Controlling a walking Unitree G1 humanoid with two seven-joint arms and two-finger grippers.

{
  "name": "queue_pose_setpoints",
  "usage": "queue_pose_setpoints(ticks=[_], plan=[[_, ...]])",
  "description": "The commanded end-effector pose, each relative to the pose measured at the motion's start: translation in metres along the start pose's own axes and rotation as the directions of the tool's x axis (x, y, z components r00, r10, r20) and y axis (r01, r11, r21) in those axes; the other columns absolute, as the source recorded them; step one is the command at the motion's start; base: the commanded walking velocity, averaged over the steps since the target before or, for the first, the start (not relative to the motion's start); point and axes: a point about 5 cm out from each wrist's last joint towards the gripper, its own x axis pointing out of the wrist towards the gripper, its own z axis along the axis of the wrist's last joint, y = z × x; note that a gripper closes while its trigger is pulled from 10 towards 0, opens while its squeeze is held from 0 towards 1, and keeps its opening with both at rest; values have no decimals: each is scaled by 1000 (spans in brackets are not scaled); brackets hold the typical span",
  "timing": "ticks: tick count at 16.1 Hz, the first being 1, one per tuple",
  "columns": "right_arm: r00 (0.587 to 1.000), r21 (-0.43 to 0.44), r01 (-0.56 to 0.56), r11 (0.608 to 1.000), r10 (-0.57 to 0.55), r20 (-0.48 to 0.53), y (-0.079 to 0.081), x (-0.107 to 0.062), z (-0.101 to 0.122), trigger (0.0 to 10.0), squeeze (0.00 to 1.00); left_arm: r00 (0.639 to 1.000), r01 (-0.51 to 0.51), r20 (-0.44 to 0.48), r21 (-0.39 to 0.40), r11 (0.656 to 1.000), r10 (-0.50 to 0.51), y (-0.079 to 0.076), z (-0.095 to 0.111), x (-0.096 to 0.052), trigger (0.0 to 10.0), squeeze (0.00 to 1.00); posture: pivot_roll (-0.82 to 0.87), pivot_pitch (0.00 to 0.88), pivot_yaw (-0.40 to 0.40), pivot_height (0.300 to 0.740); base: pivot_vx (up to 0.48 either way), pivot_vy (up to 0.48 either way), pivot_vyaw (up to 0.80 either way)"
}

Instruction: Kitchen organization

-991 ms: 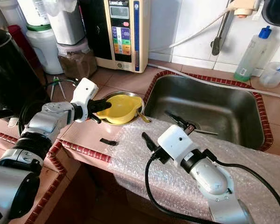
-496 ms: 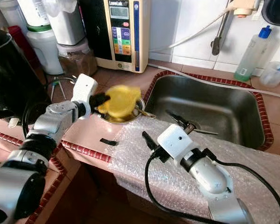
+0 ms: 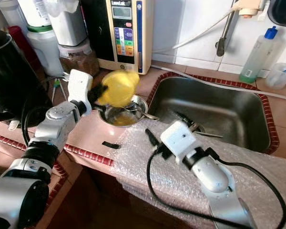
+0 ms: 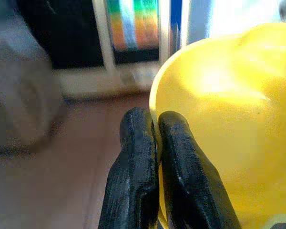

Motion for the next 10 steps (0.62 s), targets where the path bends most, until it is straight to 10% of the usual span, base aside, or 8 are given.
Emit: queue_pose_setpoints(ticks=[1,4,10], plan=[[999,6,38,999,-38,4,-7,1,1,10000,0,998,-27,63,30,999,26,3,10,-1,0,0,40,19,46,740,0,0,0],[962,280,252,926,-272,32,-28,12,7,10000,0,962,-66,272,172,983,17,-15,30,-6,0,0,49,15,46,740,0,0,0],[922,521,304,797,-384,50,-38,26,14,10000,0,951,39,293,189,981,-94,-44,24,-6,0,0,37,8,29,740,0,0,0]])
